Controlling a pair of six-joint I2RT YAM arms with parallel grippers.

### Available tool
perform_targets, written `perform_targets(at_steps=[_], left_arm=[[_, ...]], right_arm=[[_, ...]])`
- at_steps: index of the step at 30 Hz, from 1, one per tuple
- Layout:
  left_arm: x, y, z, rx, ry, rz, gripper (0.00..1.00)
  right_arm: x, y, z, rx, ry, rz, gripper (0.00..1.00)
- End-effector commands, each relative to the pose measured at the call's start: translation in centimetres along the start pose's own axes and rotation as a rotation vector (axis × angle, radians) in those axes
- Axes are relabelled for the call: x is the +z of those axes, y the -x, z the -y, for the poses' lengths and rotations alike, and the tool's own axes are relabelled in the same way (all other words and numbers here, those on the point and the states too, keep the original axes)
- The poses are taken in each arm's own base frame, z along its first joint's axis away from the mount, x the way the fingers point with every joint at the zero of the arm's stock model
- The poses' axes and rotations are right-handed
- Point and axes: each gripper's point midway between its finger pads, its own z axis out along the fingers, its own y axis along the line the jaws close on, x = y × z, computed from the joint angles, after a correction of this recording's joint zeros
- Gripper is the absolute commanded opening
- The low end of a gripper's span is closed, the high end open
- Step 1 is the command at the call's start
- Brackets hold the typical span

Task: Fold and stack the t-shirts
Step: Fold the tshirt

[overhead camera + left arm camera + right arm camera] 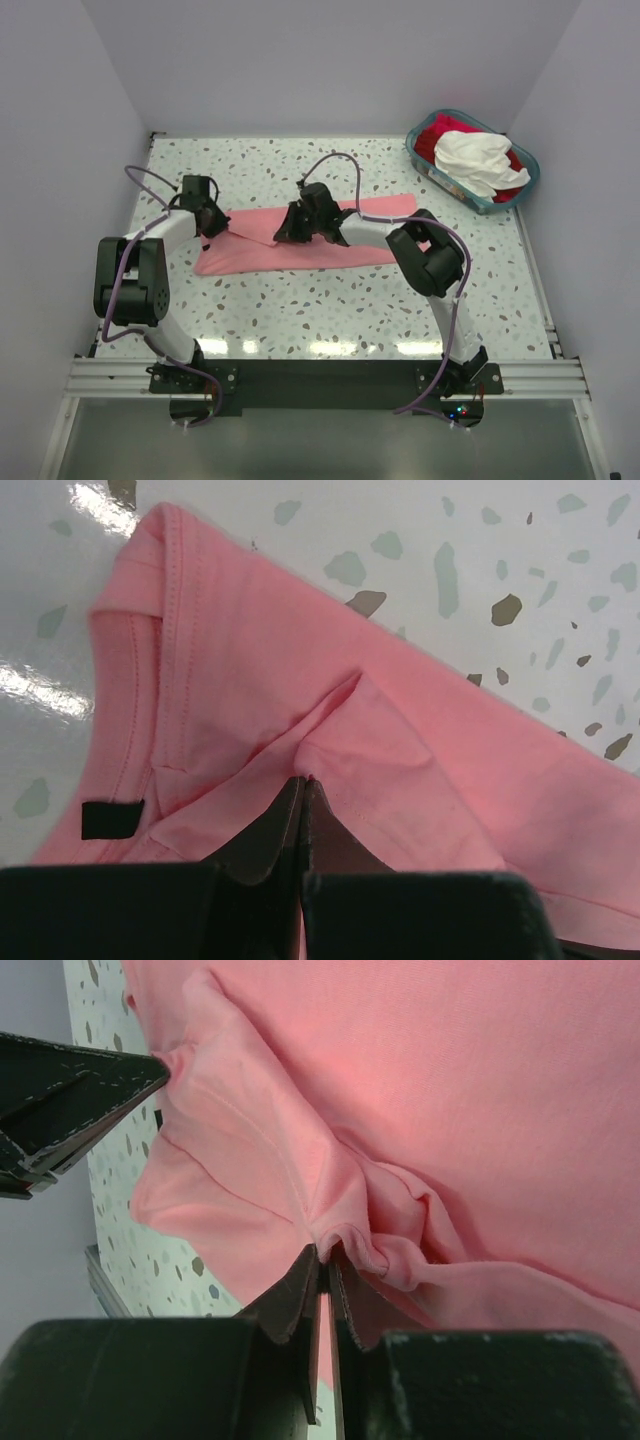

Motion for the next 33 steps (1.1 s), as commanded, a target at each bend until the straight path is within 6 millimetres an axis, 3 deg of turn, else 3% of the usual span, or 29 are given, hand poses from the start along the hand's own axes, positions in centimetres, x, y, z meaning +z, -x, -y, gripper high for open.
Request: perform_targets(at_steps=[1, 5, 8, 10, 11, 12, 13, 16, 17, 18, 19, 20, 22, 23, 25, 26, 27, 31, 33], left_arm=[[-0.8, 1.9, 0.6, -0.022, -0.008, 0.092, 0.00], [-1.1, 2.5, 0.2, -0.021, 0.023, 0.109, 0.00], [-2.0, 3.4, 0.6, -0.006, 0.015, 0.137, 0.13], [-2.8, 4.0, 0.5, 0.007, 0.019, 0.159, 0.29], [-3.8, 4.4, 0.7, 0.009, 0.014, 0.176, 0.35], [-4.1, 4.3, 0.2, 0.016, 0.030, 0.185, 0.47], [-4.5, 4.4, -0.1, 0.017, 0.035, 0.194, 0.53], [-6.6, 3.9, -1.3, 0.027, 0.049, 0.216, 0.62], [-6.8, 3.5, -1.9, 0.031, 0.061, 0.214, 0.62], [-6.8, 2.5, -2.8, 0.035, 0.078, 0.196, 0.63], [-7.1, 1.9, -3.4, 0.037, 0.089, 0.188, 0.63], [-7.7, 1.8, -3.6, 0.035, 0.086, 0.199, 0.63], [-7.7, 0.3, -5.1, 0.037, 0.118, 0.180, 0.58], [-7.9, 0.1, -5.4, 0.035, 0.118, 0.184, 0.57], [-7.3, -1.3, -6.4, 0.038, 0.129, 0.160, 0.53], [-7.1, -1.6, -6.6, 0.038, 0.135, 0.152, 0.52], [-6.9, -2.1, -7.0, 0.037, 0.143, 0.143, 0.49], [-6.1, -2.4, -7.9, 0.032, 0.178, 0.147, 0.42], [-5.7, -2.8, -8.6, 0.019, 0.197, 0.134, 0.38]], right_arm=[[-0.1, 0.3, -0.6, -0.042, 0.022, -0.012, 0.09], [-0.9, 0.7, -1.2, -0.074, 0.021, -0.012, 0.19], [-2.6, 1.4, -2.5, -0.127, 0.030, 0.001, 0.36], [-3.8, 1.4, -2.4, -0.172, 0.003, -0.011, 0.47], [-5.0, 2.3, -3.1, -0.197, -0.002, 0.016, 0.49], [-5.6, 2.3, -3.0, -0.211, -0.017, 0.016, 0.51], [-6.3, 2.2, -2.4, -0.234, -0.042, 0.006, 0.55], [-9.4, 3.1, -1.1, -0.244, -0.078, 0.043, 0.56], [-10.2, 2.9, 1.0, -0.227, -0.115, 0.038, 0.56], [-11.7, 3.5, 1.1, -0.230, -0.127, 0.063, 0.56], [-12.4, 3.6, 2.1, -0.244, -0.154, 0.066, 0.56], [-13.3, 3.6, 4.4, -0.226, -0.206, 0.066, 0.56], [-15.4, 4.3, 5.8, -0.227, -0.248, 0.103, 0.56], [-16.3, 4.3, 8.2, -0.194, -0.284, 0.111, 0.56], [-17.9, 5.0, 9.6, -0.159, -0.292, 0.151, 0.56], [-18.8, 5.1, 11.8, -0.122, -0.330, 0.159, 0.56], [-19.4, 5.3, 12.6, -0.108, -0.346, 0.170, 0.56], [-22.0, 5.9, 16.4, -0.046, -0.413, 0.218, 0.56], [-22.5, 5.2, 18.0, 0.001, -0.431, 0.210, 0.56]])
